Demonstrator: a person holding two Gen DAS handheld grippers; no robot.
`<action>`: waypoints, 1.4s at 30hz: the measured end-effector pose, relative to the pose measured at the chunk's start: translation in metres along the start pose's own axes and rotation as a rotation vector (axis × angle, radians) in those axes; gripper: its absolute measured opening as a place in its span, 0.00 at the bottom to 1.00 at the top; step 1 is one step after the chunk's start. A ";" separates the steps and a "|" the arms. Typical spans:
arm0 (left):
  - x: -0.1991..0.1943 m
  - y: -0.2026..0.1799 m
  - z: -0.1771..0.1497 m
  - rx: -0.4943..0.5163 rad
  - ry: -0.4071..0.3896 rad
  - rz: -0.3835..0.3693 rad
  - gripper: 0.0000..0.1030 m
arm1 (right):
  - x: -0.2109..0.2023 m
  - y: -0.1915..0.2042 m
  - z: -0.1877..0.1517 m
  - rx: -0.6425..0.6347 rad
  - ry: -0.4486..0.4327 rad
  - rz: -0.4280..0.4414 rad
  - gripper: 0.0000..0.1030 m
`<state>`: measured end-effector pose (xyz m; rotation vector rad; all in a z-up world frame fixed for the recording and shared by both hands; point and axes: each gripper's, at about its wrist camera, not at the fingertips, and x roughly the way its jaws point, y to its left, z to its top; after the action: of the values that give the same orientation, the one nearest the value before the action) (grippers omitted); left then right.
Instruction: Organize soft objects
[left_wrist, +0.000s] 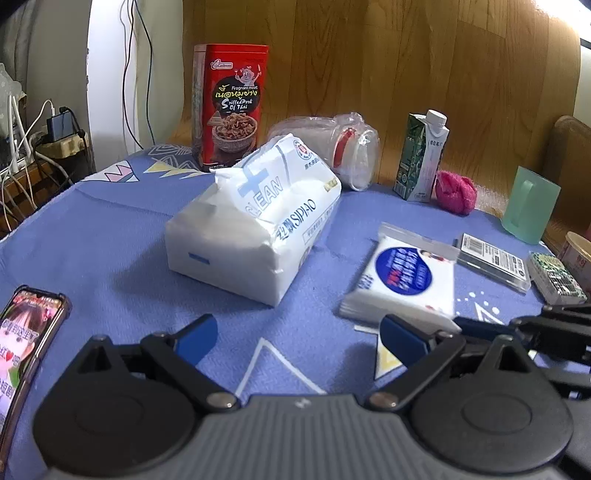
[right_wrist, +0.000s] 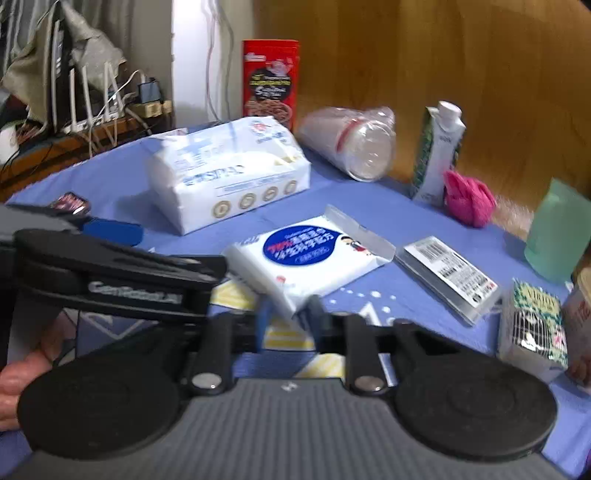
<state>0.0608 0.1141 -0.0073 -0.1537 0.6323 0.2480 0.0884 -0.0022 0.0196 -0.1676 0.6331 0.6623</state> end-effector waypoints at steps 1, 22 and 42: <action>0.000 0.000 0.000 -0.001 -0.001 -0.001 0.95 | 0.000 0.003 0.000 -0.017 -0.002 -0.008 0.12; 0.000 -0.002 -0.001 0.008 0.000 -0.001 0.97 | -0.020 -0.016 -0.017 0.128 -0.014 -0.016 0.39; 0.013 -0.044 0.048 0.176 -0.038 -0.322 0.97 | -0.001 -0.018 -0.001 0.038 0.017 -0.017 0.71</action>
<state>0.1097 0.0846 0.0261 -0.0789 0.5788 -0.1153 0.0984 -0.0170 0.0188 -0.1434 0.6597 0.6321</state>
